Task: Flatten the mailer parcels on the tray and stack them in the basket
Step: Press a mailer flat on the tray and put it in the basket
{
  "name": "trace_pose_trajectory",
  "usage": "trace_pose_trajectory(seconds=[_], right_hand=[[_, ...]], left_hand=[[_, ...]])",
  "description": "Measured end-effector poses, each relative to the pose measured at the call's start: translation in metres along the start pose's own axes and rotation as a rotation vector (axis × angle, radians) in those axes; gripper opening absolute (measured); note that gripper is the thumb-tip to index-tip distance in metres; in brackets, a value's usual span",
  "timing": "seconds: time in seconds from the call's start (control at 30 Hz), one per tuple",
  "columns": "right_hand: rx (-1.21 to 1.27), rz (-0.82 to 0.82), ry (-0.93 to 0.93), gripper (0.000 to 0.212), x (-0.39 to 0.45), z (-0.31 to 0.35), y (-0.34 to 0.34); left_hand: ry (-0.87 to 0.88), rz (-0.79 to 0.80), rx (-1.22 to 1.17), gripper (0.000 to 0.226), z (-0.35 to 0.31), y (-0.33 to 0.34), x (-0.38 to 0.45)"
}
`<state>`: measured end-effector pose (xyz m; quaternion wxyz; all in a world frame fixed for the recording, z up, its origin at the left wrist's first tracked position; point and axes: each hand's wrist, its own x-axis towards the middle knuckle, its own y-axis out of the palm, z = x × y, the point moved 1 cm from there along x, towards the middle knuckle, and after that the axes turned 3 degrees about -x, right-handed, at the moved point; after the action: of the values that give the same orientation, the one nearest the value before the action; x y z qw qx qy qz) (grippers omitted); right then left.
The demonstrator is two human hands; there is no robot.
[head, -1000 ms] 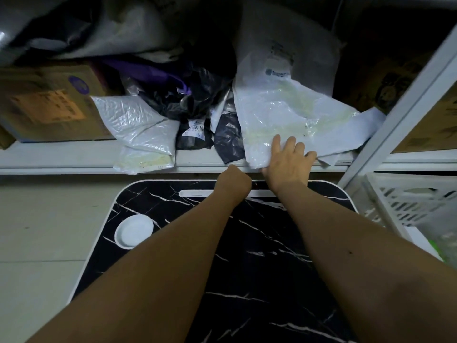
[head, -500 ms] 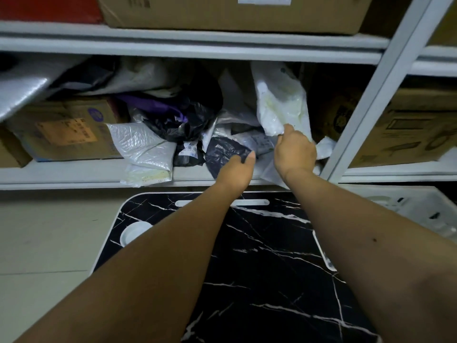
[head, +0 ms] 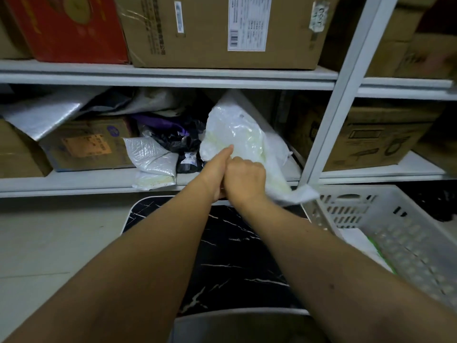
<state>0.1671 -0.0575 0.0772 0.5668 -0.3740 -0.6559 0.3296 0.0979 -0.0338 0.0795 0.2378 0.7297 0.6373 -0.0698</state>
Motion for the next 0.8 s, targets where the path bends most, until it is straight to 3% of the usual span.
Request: trace_pose_trajectory(seconds=[0.17, 0.33, 0.4, 0.53, 0.63, 0.7, 0.8], right_hand=[[0.056, -0.071, -0.119, 0.016, -0.043, 0.019, 0.001], [0.286, -0.176, -0.189, 0.033, -0.066, 0.020, -0.005], [0.279, -0.133, -0.119, 0.027, -0.072, 0.014, -0.004], [0.196, 0.170, 0.060, 0.025, -0.086, -0.009, 0.016], [0.175, 0.275, 0.170, 0.027, -0.098, -0.023, 0.034], [0.179, 0.323, 0.222, 0.029, -0.103, -0.029, 0.046], [0.143, 0.428, 0.206, 0.033, -0.105, -0.032, 0.065]], left_hand=[[-0.021, -0.159, -0.042, 0.019, 0.016, -0.035, -0.012], [-0.089, -0.259, -0.063, 0.018, 0.034, -0.070, -0.037], [-0.108, -0.339, -0.019, 0.018, 0.037, -0.086, -0.045], [-0.209, -0.488, 0.207, 0.011, 0.045, -0.129, -0.055], [-0.244, -0.589, 0.475, 0.044, 0.049, -0.159, -0.048], [-0.168, -0.695, 0.734, 0.058, 0.049, -0.172, -0.042], [-0.034, -0.864, 0.730, 0.074, 0.053, -0.180, -0.030]])
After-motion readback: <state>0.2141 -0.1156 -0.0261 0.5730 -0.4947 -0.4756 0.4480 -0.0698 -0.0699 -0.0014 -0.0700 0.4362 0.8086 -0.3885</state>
